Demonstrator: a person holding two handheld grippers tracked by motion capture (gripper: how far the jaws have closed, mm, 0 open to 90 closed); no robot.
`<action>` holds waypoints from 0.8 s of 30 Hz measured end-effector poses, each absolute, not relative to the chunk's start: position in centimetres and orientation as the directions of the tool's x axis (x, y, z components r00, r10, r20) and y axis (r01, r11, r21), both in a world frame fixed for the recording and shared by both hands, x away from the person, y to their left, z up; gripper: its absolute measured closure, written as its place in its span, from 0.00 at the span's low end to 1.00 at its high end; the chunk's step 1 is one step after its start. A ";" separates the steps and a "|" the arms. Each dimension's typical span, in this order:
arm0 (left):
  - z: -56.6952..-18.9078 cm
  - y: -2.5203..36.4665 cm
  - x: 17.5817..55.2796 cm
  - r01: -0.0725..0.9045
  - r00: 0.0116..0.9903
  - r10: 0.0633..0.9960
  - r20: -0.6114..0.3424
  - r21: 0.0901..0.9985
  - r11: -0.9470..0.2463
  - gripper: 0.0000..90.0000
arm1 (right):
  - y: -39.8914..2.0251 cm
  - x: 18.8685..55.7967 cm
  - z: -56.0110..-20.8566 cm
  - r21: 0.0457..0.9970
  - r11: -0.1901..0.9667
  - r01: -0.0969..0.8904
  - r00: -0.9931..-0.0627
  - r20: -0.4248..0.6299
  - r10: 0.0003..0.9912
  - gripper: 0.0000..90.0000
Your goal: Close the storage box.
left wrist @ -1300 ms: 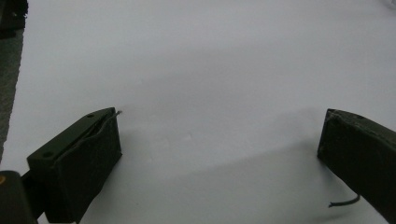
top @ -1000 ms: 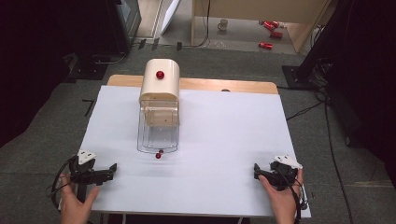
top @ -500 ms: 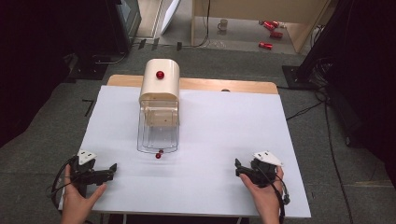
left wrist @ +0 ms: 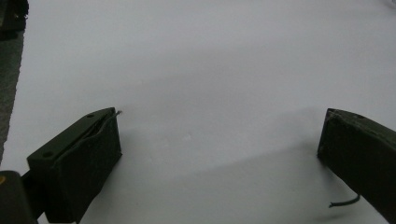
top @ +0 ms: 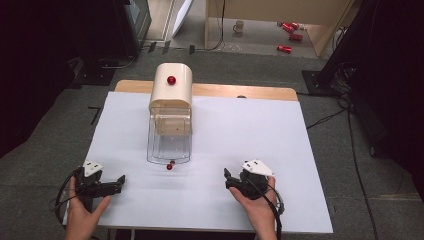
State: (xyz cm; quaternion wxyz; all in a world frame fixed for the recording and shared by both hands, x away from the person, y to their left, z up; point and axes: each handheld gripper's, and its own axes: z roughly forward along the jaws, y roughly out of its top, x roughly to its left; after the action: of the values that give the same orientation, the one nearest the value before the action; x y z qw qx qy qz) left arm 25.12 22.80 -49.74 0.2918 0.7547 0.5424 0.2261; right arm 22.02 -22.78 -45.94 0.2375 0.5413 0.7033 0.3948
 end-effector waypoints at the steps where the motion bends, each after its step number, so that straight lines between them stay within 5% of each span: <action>1: -49.7 22.8 25.1 0.687 0.310 0.950 0.025 0.686 -0.242 0.00 | -22.4 22.0 -46.0 0.813 0.104 0.573 -0.310 0.098 0.946 0.28; 24: -49.7 22.8 25.1 0.687 0.310 0.950 0.025 0.686 -0.242 0.00 | -15.1 22.0 -46.9 0.806 0.170 0.567 -0.443 0.125 0.888 0.41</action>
State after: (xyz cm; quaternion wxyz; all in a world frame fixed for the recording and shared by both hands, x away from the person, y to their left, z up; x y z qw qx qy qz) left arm 25.13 22.81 -49.74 0.2917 0.7549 0.5422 0.2261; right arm 21.97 -15.12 -46.85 0.1926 0.4913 0.7401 0.4169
